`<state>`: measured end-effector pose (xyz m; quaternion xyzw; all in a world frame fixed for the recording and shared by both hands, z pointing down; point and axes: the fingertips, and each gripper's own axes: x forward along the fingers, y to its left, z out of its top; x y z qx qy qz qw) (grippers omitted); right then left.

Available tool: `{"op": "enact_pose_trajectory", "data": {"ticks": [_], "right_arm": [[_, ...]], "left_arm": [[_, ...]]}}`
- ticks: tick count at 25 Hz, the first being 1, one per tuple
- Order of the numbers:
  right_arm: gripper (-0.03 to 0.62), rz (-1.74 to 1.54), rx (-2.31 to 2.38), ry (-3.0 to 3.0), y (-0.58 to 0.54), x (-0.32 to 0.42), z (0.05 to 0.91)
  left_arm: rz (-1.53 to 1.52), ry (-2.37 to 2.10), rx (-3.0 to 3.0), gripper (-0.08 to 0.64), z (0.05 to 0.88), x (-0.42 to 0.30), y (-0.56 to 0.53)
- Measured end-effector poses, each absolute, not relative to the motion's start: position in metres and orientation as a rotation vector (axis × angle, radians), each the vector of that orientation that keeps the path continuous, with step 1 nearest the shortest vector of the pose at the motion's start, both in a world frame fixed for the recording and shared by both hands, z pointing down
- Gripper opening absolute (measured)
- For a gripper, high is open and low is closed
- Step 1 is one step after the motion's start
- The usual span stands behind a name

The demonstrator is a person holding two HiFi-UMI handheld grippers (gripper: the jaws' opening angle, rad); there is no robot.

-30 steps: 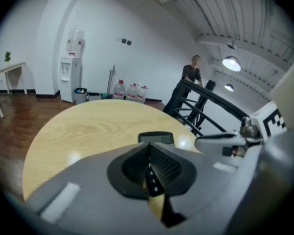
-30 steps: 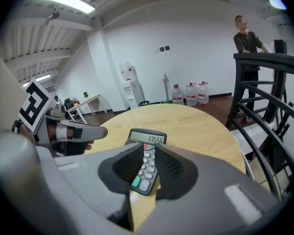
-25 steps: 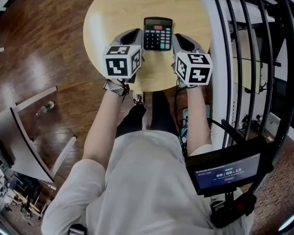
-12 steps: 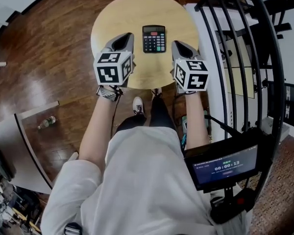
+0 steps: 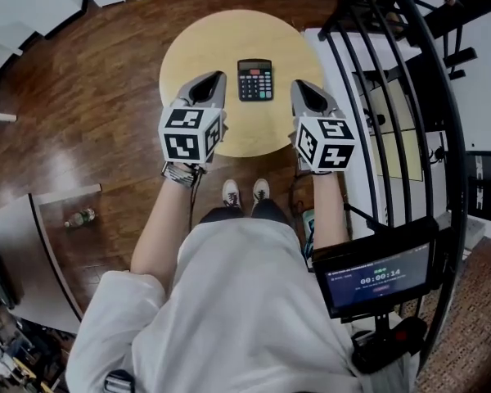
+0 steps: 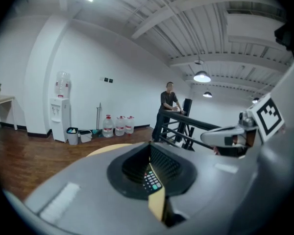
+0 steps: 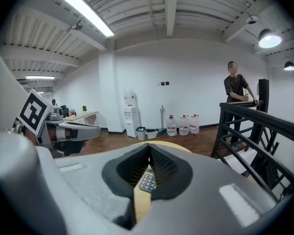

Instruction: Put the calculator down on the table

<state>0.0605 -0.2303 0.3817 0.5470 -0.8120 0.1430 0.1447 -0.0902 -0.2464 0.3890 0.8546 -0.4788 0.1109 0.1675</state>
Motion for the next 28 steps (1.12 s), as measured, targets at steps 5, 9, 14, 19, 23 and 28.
{"op": "enact_pose_trajectory", "data": {"ticks": [5, 9, 14, 19, 23, 28], "right_arm": [[0.005, 0.381, 1.54, -2.387, -0.207, 0.061, 0.362], [0.005, 0.35, 1.54, -2.426, -0.194, 0.072, 0.353], [0.005, 0.298, 1.561, -2.447, -0.179, 0.073, 0.326], [0.003, 0.231, 1.588, -2.478, -0.168, 0.072, 0.298], [0.005, 0.166, 1.619, -2.487, -0.16, 0.082, 0.284], [0.005, 0.174, 1.653, -2.475, -0.157, 0.091, 0.282]], "left_arm": [[0.275, -1.405, 2.466, 0.006, 0.363, -0.093, -0.223], [0.262, -1.452, 2.509, 0.006, 0.353, -0.088, -0.209], [0.216, -1.493, 2.546, 0.006, 0.328, -0.09, -0.193], [0.168, -1.536, 2.58, 0.006, 0.31, -0.089, -0.176], [0.137, -1.543, 2.612, 0.006, 0.305, -0.082, -0.162], [0.101, -1.563, 2.628, 0.006, 0.298, -0.082, -0.159]]}}
